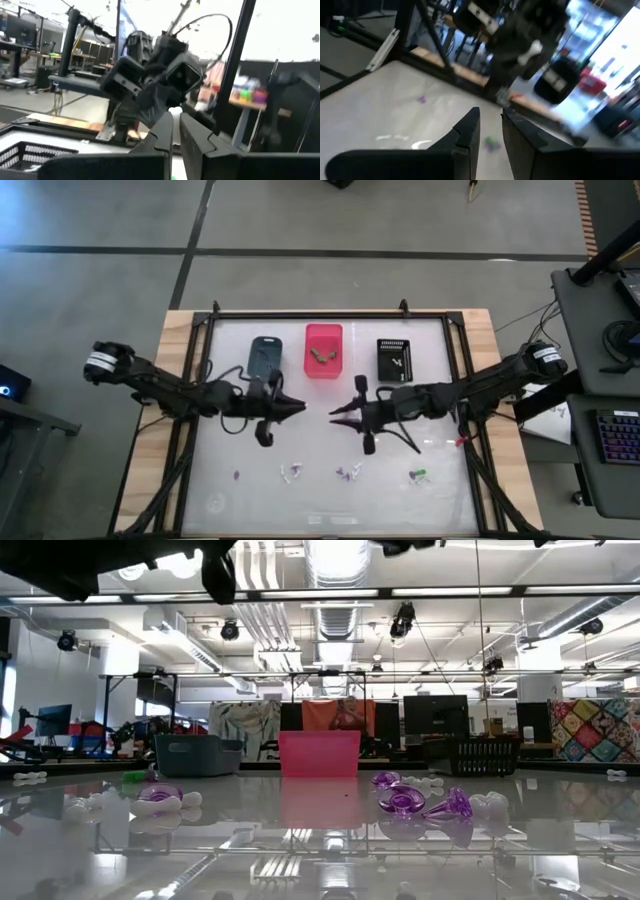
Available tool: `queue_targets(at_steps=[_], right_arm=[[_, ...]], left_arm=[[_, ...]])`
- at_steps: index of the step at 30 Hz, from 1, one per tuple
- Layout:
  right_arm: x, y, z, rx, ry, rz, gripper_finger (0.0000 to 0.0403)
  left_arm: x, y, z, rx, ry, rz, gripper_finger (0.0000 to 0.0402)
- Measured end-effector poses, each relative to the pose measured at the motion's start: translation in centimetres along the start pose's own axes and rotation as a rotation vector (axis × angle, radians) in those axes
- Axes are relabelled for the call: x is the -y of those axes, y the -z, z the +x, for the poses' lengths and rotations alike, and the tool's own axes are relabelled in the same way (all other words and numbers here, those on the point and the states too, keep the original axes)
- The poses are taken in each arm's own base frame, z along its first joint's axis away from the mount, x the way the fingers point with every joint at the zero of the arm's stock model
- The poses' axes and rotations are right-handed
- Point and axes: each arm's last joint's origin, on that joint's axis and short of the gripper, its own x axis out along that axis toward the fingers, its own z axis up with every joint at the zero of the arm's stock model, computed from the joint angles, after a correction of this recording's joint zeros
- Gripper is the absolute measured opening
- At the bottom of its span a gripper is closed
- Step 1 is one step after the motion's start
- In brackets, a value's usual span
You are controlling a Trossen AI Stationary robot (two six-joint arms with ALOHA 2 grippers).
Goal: Sort Halloween decoration
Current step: Put the white bone toy into the black bin
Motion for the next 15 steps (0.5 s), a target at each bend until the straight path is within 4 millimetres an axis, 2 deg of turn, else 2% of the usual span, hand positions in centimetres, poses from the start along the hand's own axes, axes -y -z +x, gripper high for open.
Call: queue_targets(at_steps=[8,15], right_arm=[[0.9,-1.3,-0.1,0.1,0.133,-0.195,0.0073],[1.3,-1.6,-0.2,0.114,0.182,-0.317,0.0081]], left_arm=[[-0.6,-0.2,0.2,0.048,-0.02,-0.141,0.0001],[-0.8,-0.4,0.9,0.092,-0.088,-0.17,0.0001]])
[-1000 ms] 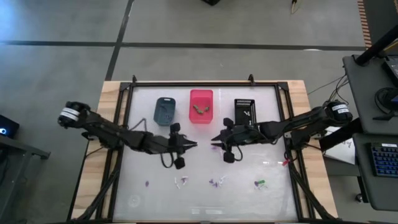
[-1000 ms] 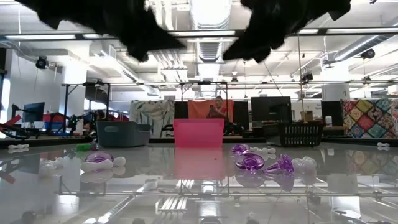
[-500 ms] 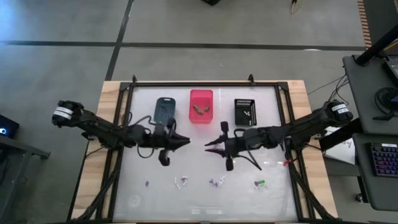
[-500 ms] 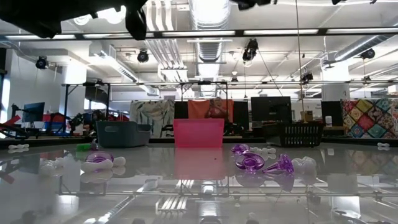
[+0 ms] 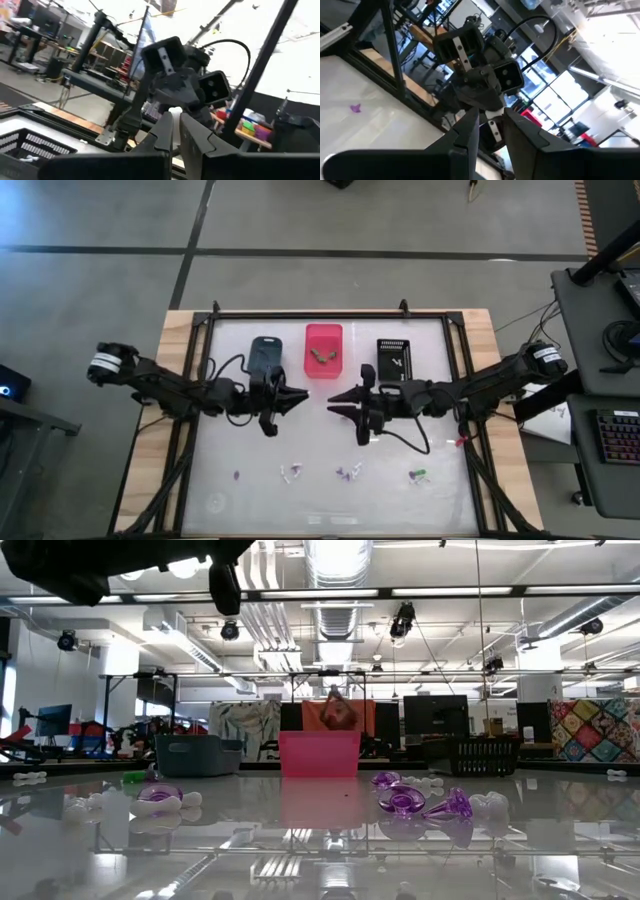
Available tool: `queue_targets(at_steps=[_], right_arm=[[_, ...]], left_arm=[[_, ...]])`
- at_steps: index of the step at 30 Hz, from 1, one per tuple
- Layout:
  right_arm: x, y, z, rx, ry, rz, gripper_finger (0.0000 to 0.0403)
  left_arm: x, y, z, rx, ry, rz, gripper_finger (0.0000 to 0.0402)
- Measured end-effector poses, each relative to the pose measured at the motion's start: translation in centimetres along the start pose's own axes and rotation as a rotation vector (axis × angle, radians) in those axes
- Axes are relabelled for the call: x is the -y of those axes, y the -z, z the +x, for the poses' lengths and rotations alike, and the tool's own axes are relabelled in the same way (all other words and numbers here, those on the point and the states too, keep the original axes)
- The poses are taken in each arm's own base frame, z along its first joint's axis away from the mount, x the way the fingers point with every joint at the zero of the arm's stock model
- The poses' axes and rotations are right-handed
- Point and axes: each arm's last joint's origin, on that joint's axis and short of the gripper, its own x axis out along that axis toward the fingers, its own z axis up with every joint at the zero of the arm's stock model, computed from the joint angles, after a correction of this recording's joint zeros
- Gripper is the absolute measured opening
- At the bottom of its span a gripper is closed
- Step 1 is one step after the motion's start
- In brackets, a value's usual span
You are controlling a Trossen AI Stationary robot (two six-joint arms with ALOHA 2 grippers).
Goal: Sort Halloween decoration
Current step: Put the white bone toy into the black bin
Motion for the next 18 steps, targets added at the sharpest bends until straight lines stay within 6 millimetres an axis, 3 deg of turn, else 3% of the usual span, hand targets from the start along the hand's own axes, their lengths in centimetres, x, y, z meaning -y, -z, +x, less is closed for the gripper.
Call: queue_targets(at_steps=[10,18], right_arm=[[0.4,0.3,0.1,-0.007,0.017,-0.044,0.0081],[0.3,0.5,0.1,-0.024,0.002,-0.088,0.0047]], left_arm=[[-0.4,0.2,0.9,0.03,-0.008,0.0,0.0001],[-0.6,0.4,1.2,0.02,-0.016,-0.002,0.0001]])
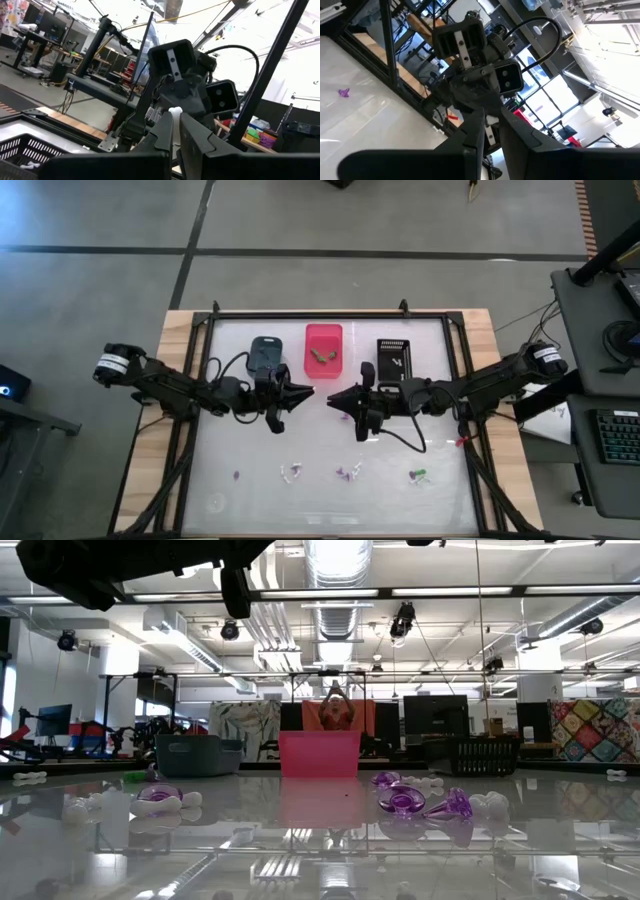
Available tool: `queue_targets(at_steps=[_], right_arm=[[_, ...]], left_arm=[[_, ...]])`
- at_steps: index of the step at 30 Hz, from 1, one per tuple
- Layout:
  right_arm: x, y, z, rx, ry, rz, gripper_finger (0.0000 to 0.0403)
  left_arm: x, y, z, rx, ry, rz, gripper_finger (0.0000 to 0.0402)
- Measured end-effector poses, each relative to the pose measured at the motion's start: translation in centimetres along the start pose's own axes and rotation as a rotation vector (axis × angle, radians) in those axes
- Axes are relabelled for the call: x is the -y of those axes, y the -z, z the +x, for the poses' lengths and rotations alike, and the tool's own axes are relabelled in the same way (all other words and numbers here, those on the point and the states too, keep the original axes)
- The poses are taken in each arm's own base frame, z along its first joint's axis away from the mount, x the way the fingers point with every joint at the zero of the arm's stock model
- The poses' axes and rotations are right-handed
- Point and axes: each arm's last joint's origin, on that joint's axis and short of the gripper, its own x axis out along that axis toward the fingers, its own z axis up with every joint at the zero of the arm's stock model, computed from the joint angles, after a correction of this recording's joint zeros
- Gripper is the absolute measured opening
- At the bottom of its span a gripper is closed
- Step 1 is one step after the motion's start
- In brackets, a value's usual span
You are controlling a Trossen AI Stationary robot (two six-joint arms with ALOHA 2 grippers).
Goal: Sort Halloween decoration
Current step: Put the white bone toy into the black bin
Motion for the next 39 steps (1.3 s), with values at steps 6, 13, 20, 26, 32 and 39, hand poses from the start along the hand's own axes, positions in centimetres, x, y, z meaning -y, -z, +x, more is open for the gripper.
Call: queue_targets(at_steps=[6,13,20,26,32,39], right_arm=[[0.0,0.3,0.2,-0.015,0.009,0.021,0.0092],[-0.7,0.8,1.1,-0.008,0.079,-0.009,0.0166],[-0.9,0.9,1.8,0.011,0.131,-0.046,0.0197],[-0.7,1.7,3.6,-0.017,0.144,-0.044,0.0197],[-1.1,2.0,5.0,-0.059,0.164,-0.066,0.0196],[-1.0,1.9,5.0,-0.063,0.161,-0.084,0.0196]], left_arm=[[-0.1,-0.1,0.0,0.003,-0.003,-0.002,0.0001],[-0.2,-0.1,0.0,0.009,-0.008,-0.015,0.0001],[-0.2,-0.1,0.0,0.015,-0.021,-0.015,0.0001],[-0.2,-0.1,0.0,0.011,-0.023,-0.014,0.0001],[-0.3,0.0,0.0,0.005,-0.026,-0.012,0.0001],[-0.3,0.0,0.0,0.0,-0.028,-0.01,0.0001]])
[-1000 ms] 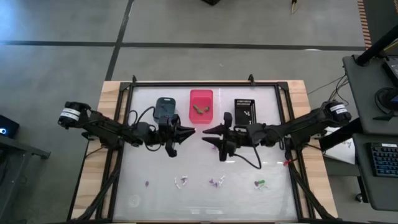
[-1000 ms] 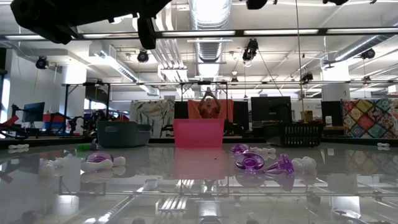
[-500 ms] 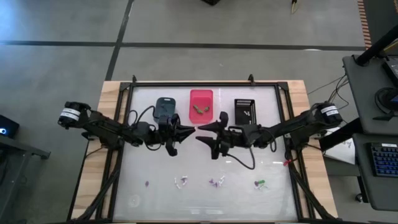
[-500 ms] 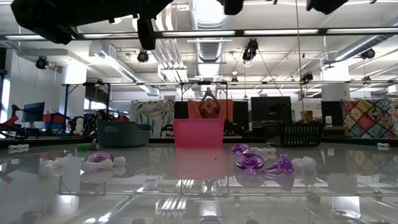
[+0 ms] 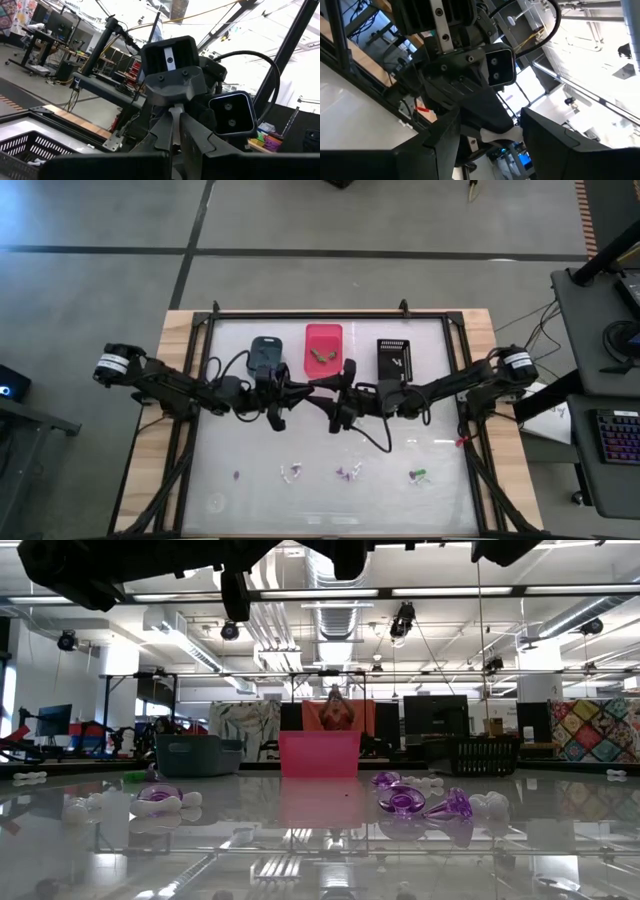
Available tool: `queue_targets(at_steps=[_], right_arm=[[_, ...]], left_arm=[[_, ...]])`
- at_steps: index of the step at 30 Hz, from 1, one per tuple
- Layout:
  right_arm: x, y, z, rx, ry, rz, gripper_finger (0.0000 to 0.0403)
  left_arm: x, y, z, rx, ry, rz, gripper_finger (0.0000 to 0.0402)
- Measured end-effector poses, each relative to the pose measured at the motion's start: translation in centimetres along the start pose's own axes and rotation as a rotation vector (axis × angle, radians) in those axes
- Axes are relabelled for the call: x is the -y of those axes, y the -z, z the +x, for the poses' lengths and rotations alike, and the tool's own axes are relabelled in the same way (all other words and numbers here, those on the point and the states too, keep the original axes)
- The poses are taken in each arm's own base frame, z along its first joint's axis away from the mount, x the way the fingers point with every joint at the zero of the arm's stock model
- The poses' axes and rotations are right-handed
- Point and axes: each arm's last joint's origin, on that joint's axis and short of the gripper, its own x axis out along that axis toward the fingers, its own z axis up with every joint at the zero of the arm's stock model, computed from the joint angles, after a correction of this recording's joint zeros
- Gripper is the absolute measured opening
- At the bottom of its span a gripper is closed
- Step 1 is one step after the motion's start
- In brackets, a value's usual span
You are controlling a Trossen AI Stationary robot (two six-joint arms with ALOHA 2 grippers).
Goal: Sort Halloween decoration
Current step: Put the white bone toy into the black bin
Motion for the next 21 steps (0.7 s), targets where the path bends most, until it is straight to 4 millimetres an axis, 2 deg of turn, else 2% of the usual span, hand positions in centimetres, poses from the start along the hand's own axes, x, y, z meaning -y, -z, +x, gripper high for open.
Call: queue_targets(at_steps=[11,21], right_arm=[[-0.01,0.27,-0.15,-0.065,0.016,-0.031,0.0193],[-0.34,-0.12,-0.39,-0.075,0.004,-0.056,0.0141]], left_arm=[[-0.02,0.02,-0.01,-0.003,-0.001,0.005,0.0001],[-0.17,0.05,0.01,-0.009,-0.007,0.009,0.0001]])
